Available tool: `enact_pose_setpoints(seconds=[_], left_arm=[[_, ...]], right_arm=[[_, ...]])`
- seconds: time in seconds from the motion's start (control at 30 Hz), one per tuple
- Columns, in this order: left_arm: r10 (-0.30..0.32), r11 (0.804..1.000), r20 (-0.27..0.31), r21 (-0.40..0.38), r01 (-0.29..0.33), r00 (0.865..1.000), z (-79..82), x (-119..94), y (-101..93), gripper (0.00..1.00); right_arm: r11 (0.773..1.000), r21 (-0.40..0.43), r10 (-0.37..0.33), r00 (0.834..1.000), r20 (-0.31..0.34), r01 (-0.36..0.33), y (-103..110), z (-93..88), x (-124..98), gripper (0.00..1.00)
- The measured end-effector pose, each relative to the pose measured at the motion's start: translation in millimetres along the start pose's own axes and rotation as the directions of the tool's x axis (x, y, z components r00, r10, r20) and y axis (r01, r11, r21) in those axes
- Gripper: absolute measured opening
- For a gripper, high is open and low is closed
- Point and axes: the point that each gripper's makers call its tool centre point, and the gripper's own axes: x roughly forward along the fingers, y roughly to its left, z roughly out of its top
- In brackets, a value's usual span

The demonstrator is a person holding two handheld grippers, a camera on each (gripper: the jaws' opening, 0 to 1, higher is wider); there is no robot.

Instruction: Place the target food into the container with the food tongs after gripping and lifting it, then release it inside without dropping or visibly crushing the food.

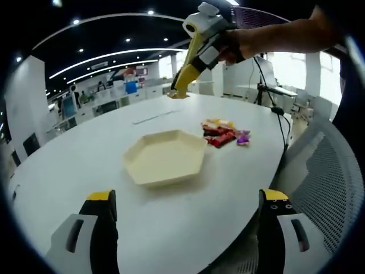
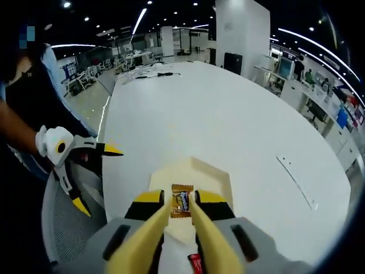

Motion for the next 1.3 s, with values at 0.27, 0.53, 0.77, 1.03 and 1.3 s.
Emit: enact_pose_setpoints(seconds=[0.27, 0.53, 0.77, 1.03, 1.3], left_arm=[[-0.002, 1.000, 0.000, 0.005, 0.002, 1.000, 1.9, 1, 0.9, 0.99], [-0.002, 1.000, -0.004, 0.014, 0.002, 1.000, 1.3, 2, 1.0, 0.99], [-0.001, 1.000, -0.010, 0.015, 0.001, 1.000, -0.1, 2, 1.8, 0.99], [-0.014, 1.000, -0.017, 0.018, 0.014, 1.000, -3.0, 3, 0.8, 0.99], [-0.020, 1.000, -0.022, 0.018, 0.021, 1.000, -4.3, 3, -0.5, 0.99]], right_arm=[[0.999, -0.049, 0.012, 1.000, -0.018, -0.013, 2, 22.5, 18, 0.20], [0.998, -0.064, 0.015, 0.999, -0.028, -0.017, 3, 23.9, 32, 0.20], [0.997, -0.078, 0.012, 1.000, -0.011, -0.013, -2, 23.1, 29, 0.22], [0.996, -0.090, -0.002, 1.000, -0.010, 0.001, -7, 17.4, 22, 0.22], [0.997, -0.069, -0.016, 0.999, 0.033, 0.018, -11, 21.7, 7, 0.22]])
